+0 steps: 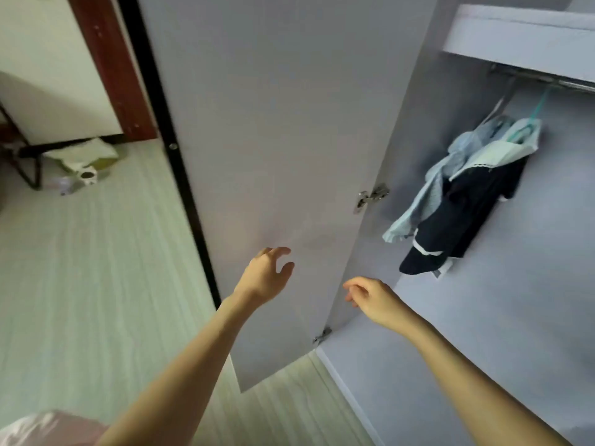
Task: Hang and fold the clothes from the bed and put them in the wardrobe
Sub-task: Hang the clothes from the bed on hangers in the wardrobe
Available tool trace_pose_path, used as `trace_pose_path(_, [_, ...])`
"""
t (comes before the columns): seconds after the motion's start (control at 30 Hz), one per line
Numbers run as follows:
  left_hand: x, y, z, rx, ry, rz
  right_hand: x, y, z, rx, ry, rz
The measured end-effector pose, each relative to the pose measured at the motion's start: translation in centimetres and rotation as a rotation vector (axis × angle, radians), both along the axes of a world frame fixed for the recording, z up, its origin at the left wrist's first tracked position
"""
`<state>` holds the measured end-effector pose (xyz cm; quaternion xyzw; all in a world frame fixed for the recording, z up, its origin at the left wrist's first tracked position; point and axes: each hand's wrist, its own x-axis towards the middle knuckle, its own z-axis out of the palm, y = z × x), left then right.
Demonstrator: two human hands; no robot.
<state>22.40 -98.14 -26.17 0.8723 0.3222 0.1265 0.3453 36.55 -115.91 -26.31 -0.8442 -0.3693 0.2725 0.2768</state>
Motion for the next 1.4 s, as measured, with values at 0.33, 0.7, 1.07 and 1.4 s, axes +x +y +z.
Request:
trace_pose_path(0.33, [-30.8,-6.2,-4.3,-0.202,-0.116,0.823,-21.6,8.3,-5.1,-0.116,0.159,0.707])
trace_pose_path(0.7, [-62.8,-15.0,-6.9,-0.127,-0.054,1.586,-54.9,13.7,-6.2,-0.227,0.151,1.328])
trace_pose_path(1.07, [-88.7,-19.6,-16.7,-0.399,0.230,2.030,-81.9,17.1,-12.7,-0.292,0.091,1.566])
trace_pose_path(1.4, [-95.3,-19.4,-24.7,-0.599,-0.271,2.496,-90.5,15.5,-19.3,-0.385,0.122,1.620])
